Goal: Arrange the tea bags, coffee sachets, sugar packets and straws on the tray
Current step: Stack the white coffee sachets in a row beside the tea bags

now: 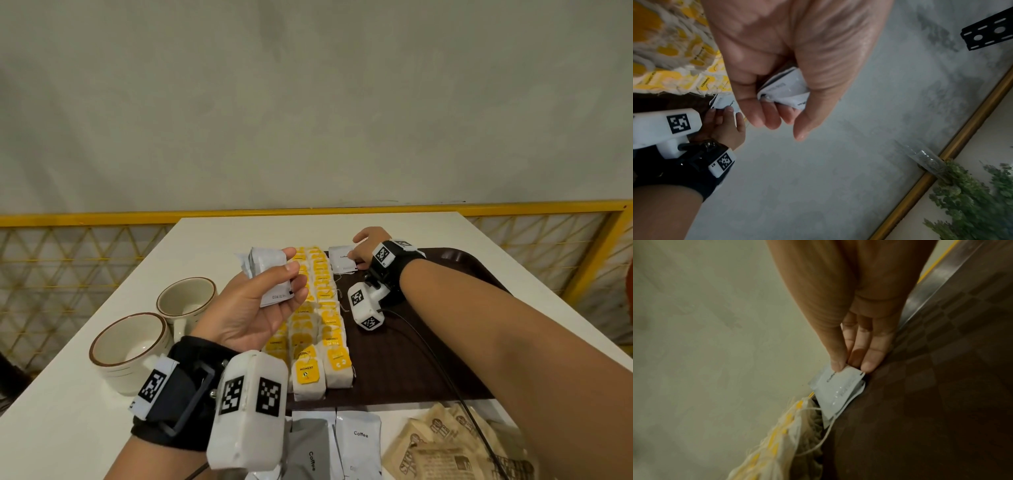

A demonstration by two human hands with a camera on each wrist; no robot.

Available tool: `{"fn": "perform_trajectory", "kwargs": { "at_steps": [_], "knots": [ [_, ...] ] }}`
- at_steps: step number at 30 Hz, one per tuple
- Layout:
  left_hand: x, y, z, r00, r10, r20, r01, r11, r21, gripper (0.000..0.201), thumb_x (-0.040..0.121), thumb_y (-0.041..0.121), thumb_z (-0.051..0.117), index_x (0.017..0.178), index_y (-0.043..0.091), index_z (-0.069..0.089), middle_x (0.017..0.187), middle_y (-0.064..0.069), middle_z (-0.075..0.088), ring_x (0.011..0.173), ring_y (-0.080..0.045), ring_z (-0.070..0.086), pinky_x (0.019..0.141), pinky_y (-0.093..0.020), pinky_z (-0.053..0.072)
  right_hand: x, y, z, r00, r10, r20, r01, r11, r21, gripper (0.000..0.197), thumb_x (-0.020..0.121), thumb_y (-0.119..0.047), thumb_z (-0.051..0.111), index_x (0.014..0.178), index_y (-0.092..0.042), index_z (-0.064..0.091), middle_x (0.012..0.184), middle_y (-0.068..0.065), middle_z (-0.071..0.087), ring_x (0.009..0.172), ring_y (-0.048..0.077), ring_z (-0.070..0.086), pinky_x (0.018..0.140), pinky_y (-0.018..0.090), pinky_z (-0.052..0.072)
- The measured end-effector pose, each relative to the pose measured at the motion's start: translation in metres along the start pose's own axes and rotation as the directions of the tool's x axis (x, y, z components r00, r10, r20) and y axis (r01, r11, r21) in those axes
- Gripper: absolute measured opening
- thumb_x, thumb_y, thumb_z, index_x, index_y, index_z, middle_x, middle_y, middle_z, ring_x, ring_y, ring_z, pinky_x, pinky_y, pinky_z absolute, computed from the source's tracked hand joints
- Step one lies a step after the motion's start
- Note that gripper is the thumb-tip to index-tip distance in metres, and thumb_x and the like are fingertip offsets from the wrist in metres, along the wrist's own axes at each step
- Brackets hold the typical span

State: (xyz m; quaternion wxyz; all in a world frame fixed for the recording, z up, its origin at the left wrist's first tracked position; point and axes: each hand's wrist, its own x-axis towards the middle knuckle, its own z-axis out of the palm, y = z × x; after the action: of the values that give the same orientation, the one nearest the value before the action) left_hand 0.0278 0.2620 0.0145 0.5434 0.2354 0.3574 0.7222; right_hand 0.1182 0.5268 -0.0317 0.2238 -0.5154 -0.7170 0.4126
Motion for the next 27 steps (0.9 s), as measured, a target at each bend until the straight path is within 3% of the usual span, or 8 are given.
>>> {"fn": "perform_trajectory", "kwargs": {
  "at_steps": [4, 10, 18, 22, 27],
  "knots": [
    [0.0003, 0.0008, -0.0006, 1.0, 0.003, 0.001, -0.003, 1.0, -0.005, 0.044, 0.071, 0.005, 0.065, 0.115, 0.006, 0.059, 0.071, -0.005, 0.062, 0.065, -0.015, 0.062, 0.063, -0.025, 0.057, -0.0023, -0.0002, 0.001, 1.0, 0.01, 0.007, -0.01, 1.0, 0.021, 0.026, 0.079, -0.002, 0.074, 0.102, -0.005, 0.062, 0.083, 0.015, 0.068, 0.072, 0.029, 0.07, 0.075, 0.045, 0.06],
    [0.0, 0.0035, -0.0013, 1.0, 0.009, 0.006, -0.009, 1.0, -0.006, 0.042, 0.071, 0.006, 0.064, 0.113, 0.008, 0.059, 0.07, -0.004, 0.062, 0.064, -0.014, 0.062, 0.063, -0.024, 0.056, -0.0024, -0.0019, 0.0005, 1.0, -0.024, 0.013, 0.024, 0.999, -0.035, 0.032, 0.071, -0.008, 0.082, 0.094, -0.01, 0.061, 0.088, 0.013, 0.067, 0.086, 0.032, 0.07, 0.079, 0.046, 0.059],
    [-0.0012, 0.0042, -0.0018, 1.0, 0.01, 0.002, -0.01, 1.0, -0.017, 0.041, 0.071, 0.005, 0.064, 0.111, 0.008, 0.059, 0.071, -0.006, 0.062, 0.063, -0.014, 0.062, 0.06, -0.024, 0.056, -0.0023, 0.003, -0.0006, 0.998, -0.019, 0.062, 0.021, 0.999, -0.036, 0.031, 0.073, -0.001, 0.079, 0.1, -0.004, 0.064, 0.082, 0.015, 0.069, 0.073, 0.028, 0.072, 0.074, 0.046, 0.06],
    [-0.0013, 0.0048, -0.001, 1.0, 0.015, 0.0, -0.015, 1.0, -0.016, 0.04, 0.071, 0.004, 0.063, 0.11, 0.007, 0.059, 0.07, -0.006, 0.062, 0.061, -0.014, 0.062, 0.061, -0.024, 0.056, -0.0026, 0.0027, 0.0016, 0.997, -0.024, 0.067, 0.027, 0.998, -0.051, 0.035, 0.071, -0.001, 0.08, 0.1, -0.009, 0.061, 0.085, 0.016, 0.07, 0.078, 0.031, 0.072, 0.074, 0.047, 0.06],
    [-0.0016, 0.0053, -0.0014, 1.0, 0.014, -0.006, -0.014, 1.0, -0.016, 0.039, 0.071, 0.004, 0.063, 0.11, 0.007, 0.059, 0.071, -0.007, 0.062, 0.061, -0.014, 0.063, 0.06, -0.024, 0.056, -0.0001, 0.0017, 0.0046, 0.996, -0.024, 0.084, 0.03, 0.997, -0.065, 0.033, 0.071, 0.003, 0.077, 0.098, -0.007, 0.062, 0.087, 0.018, 0.07, 0.078, 0.032, 0.072, 0.075, 0.048, 0.059]
  ]
}}
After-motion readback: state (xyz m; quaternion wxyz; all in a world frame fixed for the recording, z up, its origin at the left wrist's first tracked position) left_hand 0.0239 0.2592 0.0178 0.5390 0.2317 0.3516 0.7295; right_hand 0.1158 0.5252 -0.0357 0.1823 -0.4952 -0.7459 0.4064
